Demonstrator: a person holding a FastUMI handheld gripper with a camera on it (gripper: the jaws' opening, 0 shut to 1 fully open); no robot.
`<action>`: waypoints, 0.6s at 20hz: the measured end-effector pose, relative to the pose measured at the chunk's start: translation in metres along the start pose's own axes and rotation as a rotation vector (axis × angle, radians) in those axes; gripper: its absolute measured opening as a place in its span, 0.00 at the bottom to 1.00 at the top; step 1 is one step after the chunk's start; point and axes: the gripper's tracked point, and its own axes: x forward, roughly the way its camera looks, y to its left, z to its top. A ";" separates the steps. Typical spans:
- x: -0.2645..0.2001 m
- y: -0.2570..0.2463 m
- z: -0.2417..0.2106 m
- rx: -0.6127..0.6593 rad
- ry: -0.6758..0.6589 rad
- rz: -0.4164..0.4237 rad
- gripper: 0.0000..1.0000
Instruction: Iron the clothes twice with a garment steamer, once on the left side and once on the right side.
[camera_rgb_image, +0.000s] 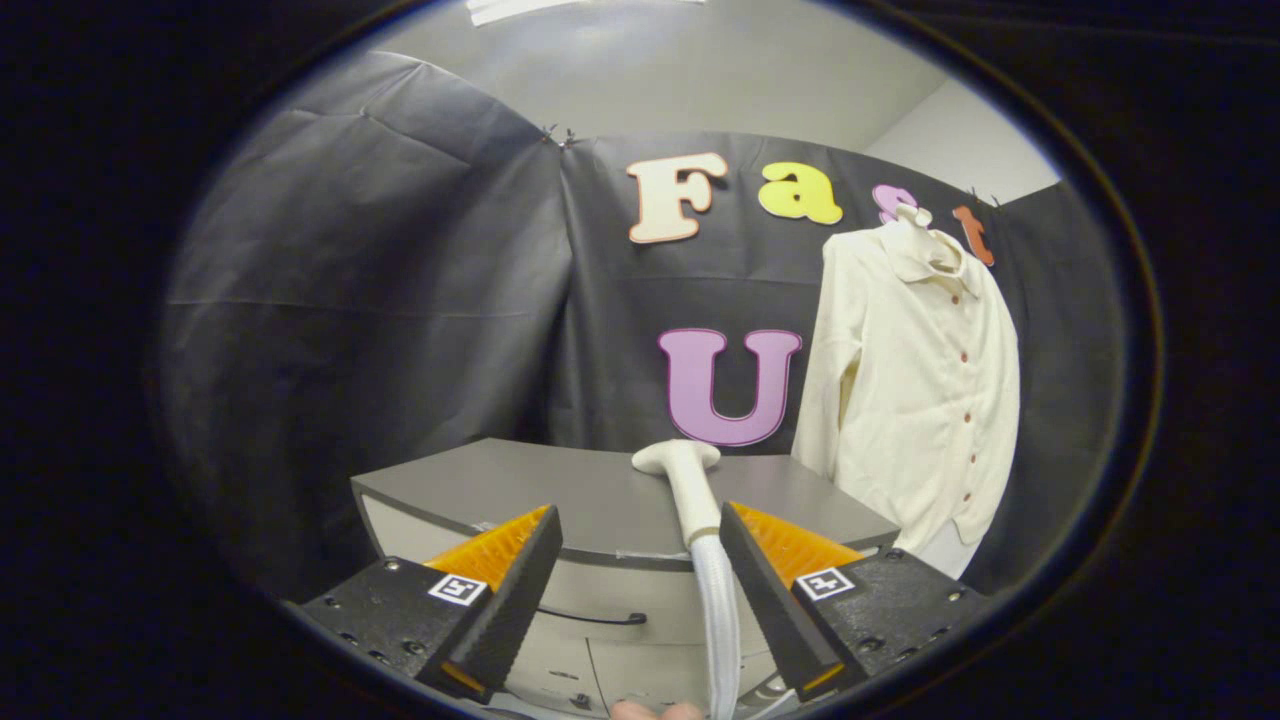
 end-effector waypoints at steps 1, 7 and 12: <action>0.008 -0.003 -0.003 0.005 0.014 -0.004 0.96; 0.053 -0.014 -0.015 0.002 0.081 -0.020 0.96; 0.085 -0.012 -0.034 -0.027 0.177 -0.013 0.98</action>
